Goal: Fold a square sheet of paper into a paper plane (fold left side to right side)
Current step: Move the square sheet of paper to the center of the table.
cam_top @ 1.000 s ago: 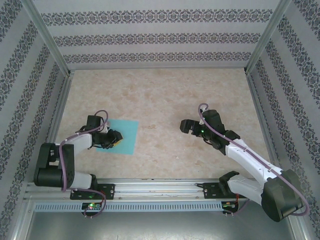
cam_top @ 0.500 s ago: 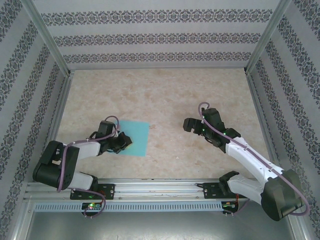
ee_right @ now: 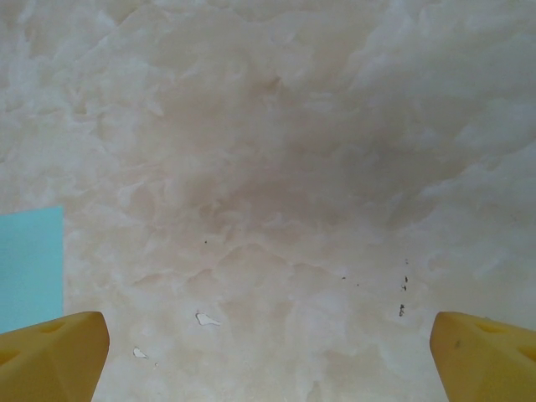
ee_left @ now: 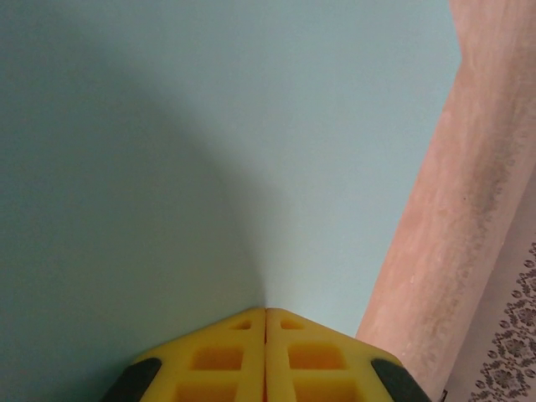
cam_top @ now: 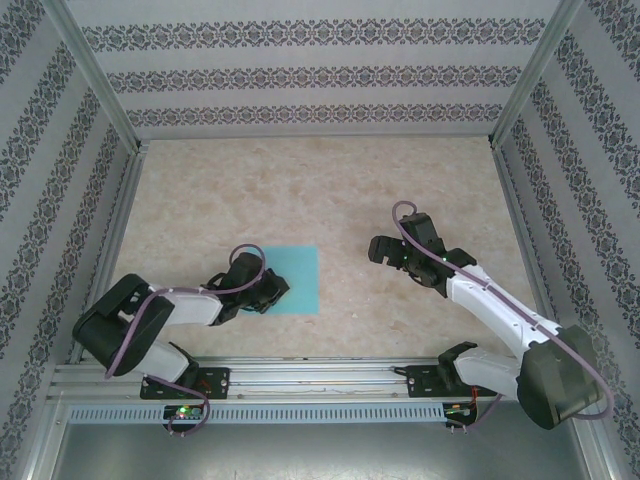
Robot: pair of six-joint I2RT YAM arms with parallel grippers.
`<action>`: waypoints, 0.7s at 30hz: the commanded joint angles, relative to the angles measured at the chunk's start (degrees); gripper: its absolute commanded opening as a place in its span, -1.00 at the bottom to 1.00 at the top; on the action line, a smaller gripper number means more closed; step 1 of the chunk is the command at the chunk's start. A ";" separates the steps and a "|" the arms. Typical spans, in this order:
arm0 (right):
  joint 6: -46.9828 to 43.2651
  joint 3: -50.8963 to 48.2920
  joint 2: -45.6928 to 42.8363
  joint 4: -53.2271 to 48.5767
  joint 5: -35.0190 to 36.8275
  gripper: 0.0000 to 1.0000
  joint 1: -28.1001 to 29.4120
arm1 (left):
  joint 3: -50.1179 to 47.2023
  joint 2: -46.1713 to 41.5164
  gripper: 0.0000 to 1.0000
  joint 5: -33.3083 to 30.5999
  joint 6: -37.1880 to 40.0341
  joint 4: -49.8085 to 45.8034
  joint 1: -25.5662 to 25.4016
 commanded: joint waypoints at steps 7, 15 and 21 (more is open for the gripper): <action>-1.46 5.19 4.39 -1.64 1.17 0.96 1.97 | 5.82 2.89 -0.73 -1.43 0.07 0.93 -3.30; -3.51 14.39 15.47 -2.98 2.67 0.96 8.09 | 11.06 -10.08 -0.41 -2.07 12.11 -19.89 0.79; -4.62 24.14 28.09 -5.07 4.20 0.97 14.75 | 5.69 -16.51 -0.61 0.90 15.19 -26.17 8.05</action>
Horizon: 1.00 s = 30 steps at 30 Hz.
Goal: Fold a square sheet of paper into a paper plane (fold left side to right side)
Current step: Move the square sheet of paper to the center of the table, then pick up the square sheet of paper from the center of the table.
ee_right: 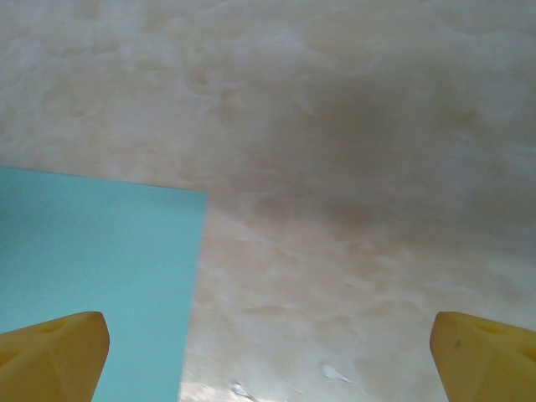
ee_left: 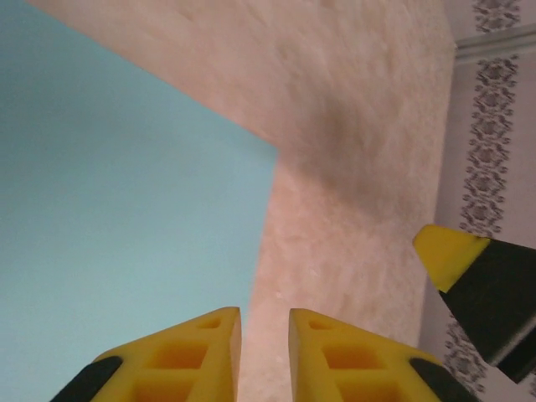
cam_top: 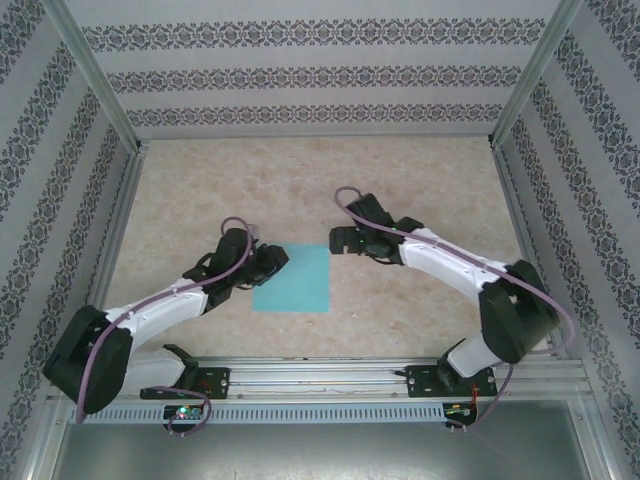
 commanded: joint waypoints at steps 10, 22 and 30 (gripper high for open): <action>-2.66 19.11 21.83 -7.76 2.15 0.96 7.76 | -3.96 3.84 -0.76 6.80 8.84 -11.06 5.10; -2.27 22.45 28.93 -9.17 -1.20 0.94 9.39 | -4.89 9.72 -0.82 7.55 10.44 -8.59 5.11; -1.85 23.14 29.96 -9.54 -2.95 0.90 10.81 | -5.11 11.69 -0.84 7.13 10.53 -7.51 5.05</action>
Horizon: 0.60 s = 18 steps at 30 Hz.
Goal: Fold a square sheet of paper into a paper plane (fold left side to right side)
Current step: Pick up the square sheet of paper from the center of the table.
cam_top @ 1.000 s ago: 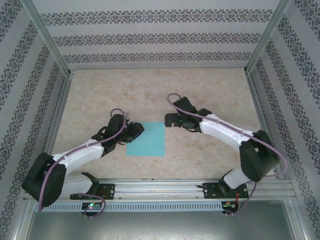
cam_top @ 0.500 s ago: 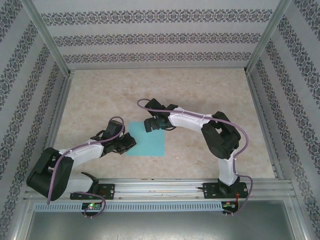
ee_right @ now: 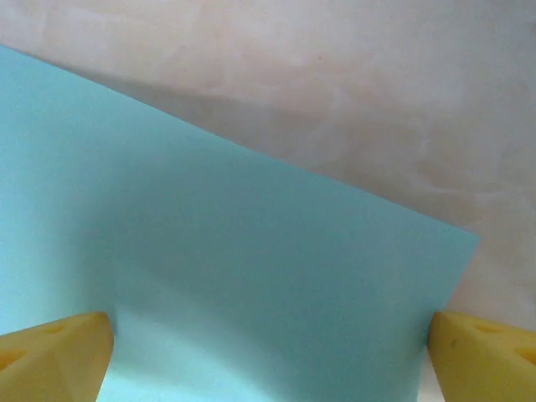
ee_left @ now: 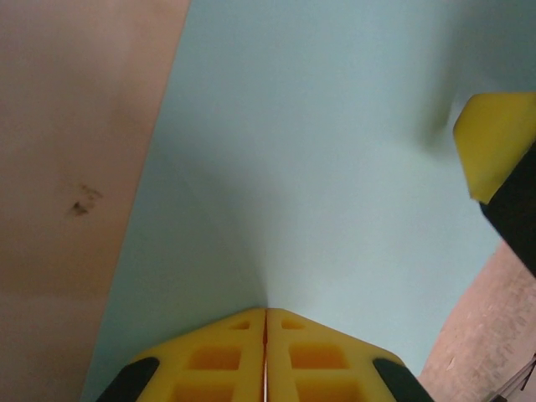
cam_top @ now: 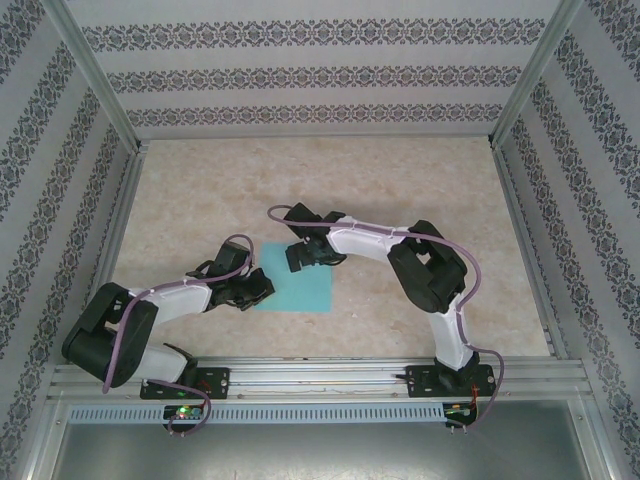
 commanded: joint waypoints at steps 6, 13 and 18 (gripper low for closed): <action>-0.13 3.05 1.63 -2.81 -2.36 0.86 2.21 | -0.97 2.35 -0.84 -0.82 1.15 -0.58 0.41; -0.13 3.65 1.40 -3.39 -4.30 0.57 2.37 | -1.48 1.53 -0.84 -0.23 0.19 1.75 0.41; 0.44 3.87 2.00 -3.22 -6.85 0.27 2.17 | -1.39 1.39 -0.82 0.05 -0.26 3.01 0.45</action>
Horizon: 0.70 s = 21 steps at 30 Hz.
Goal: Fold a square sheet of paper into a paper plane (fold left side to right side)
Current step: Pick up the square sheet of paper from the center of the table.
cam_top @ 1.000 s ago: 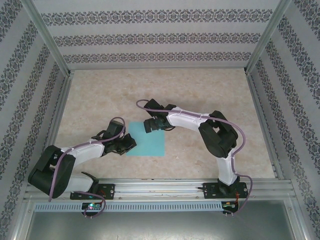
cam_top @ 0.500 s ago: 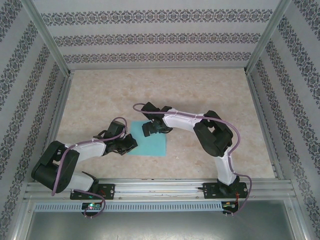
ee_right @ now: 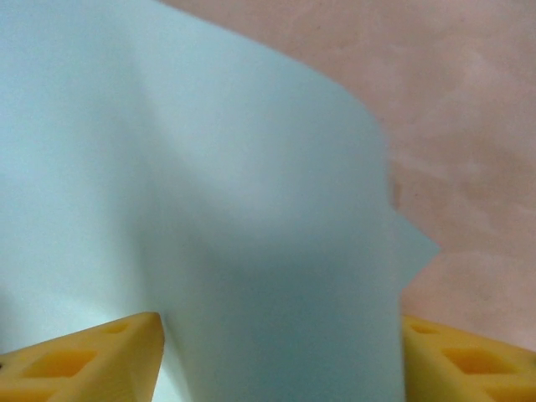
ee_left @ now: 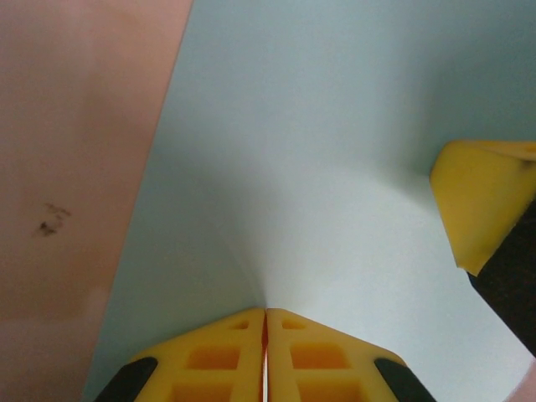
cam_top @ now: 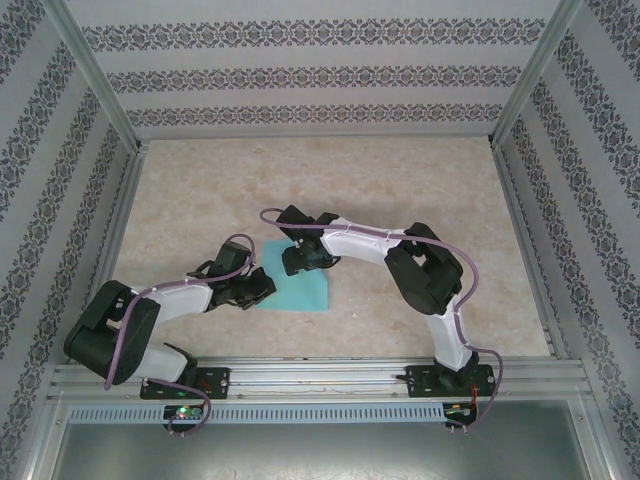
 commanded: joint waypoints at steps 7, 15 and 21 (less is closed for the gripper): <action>0.85 0.50 1.23 -0.24 -6.74 -0.14 -0.85 | 0.13 -0.41 -0.66 -0.28 0.81 0.27 0.48; 1.59 -6.48 -4.04 7.62 -15.92 -0.41 -4.04 | 4.08 -7.71 -0.09 -0.31 7.01 -5.85 3.70; -0.35 -14.46 -11.33 17.13 -25.14 -0.47 -8.02 | 4.75 -15.28 0.48 3.01 14.03 -2.84 10.34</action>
